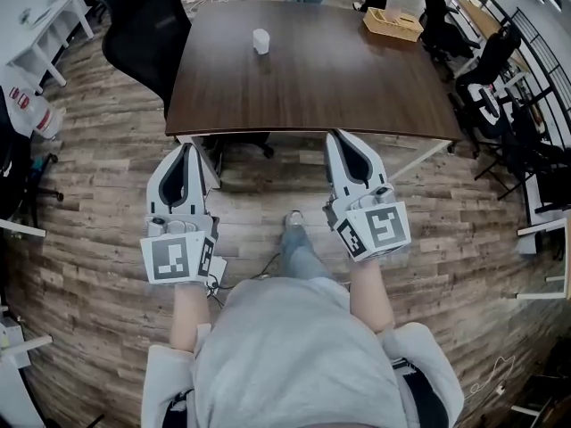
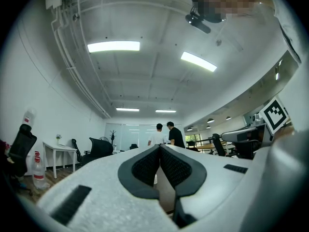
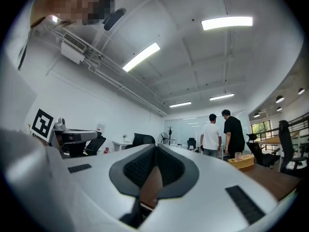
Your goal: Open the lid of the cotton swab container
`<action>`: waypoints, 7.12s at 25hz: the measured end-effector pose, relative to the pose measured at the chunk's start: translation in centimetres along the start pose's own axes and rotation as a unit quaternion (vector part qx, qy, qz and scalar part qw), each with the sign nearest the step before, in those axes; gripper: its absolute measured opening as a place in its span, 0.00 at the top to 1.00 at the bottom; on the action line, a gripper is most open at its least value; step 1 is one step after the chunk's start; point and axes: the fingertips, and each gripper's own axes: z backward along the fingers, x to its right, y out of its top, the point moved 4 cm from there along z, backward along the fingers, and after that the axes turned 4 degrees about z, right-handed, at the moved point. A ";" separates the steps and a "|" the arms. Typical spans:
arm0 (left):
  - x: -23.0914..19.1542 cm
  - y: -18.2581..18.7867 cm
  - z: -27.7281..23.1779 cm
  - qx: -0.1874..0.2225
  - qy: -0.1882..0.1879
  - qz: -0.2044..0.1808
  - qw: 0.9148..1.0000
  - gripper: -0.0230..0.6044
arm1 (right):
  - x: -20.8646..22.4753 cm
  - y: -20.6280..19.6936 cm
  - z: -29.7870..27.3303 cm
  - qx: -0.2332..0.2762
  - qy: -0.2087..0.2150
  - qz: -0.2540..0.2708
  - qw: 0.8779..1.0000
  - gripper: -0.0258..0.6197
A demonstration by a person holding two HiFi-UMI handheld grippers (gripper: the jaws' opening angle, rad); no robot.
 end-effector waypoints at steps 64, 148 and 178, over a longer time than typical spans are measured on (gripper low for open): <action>-17.1 -8.8 -40.8 -0.018 0.023 0.000 1.000 0.95 | 17.9 -13.3 -41.8 -0.087 0.020 -0.051 0.995 0.93; -20.5 -17.0 -48.4 -0.100 -0.075 0.025 0.992 0.95 | 17.0 -24.5 -49.5 -0.233 0.046 -0.064 0.969 0.66; -1.6 -10.3 -48.4 -0.073 -0.457 -0.030 0.886 0.63 | 18.0 -14.5 -39.0 -0.215 0.174 -0.003 0.961 0.66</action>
